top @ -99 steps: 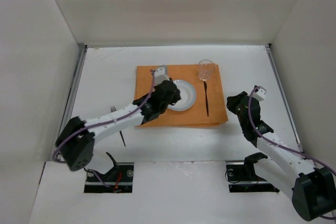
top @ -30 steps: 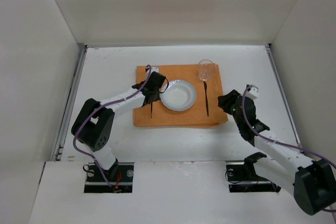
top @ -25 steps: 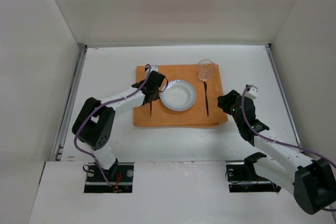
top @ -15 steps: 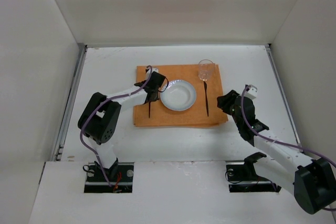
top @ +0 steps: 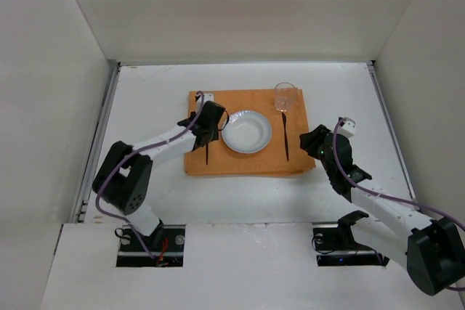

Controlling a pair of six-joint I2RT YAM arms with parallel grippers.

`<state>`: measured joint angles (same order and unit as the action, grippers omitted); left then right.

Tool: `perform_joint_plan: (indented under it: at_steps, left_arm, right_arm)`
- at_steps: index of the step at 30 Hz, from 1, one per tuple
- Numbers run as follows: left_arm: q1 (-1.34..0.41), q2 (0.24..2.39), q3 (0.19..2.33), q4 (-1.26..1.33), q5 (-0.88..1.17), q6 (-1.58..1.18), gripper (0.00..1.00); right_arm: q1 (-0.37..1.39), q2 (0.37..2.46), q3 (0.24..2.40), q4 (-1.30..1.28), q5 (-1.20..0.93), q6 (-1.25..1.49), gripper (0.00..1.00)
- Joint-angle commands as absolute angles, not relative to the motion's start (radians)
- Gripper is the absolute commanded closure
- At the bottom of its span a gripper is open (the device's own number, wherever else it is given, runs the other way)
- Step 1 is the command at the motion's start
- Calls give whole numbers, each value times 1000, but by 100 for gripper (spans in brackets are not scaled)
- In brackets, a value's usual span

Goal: Set the dinner table for one person

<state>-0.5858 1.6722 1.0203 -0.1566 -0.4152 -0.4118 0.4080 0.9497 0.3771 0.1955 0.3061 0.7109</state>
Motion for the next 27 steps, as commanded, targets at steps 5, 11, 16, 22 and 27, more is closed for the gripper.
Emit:
perform_joint_plan:
  at_steps: [5, 11, 16, 22, 27]
  left_arm:
    - [-581, 1329, 858, -101, -417, -560, 65]
    - [-455, 1068, 651, -101, -411, -669, 62]
    - [-335, 901, 551, -195, -408, -707, 60]
    - [-251, 781, 457, -230, -382, -764, 58]
    - [-196, 764, 413, -201, -302, -781, 58]
  right_arm:
    - [416, 913, 400, 259, 325, 696, 59]
    - [409, 894, 403, 230, 331, 701, 89]
    - [395, 890, 384, 238, 374, 721, 64]
    - [361, 805, 338, 238, 442, 755, 41]
    - [343, 756, 310, 245, 451, 767, 40]
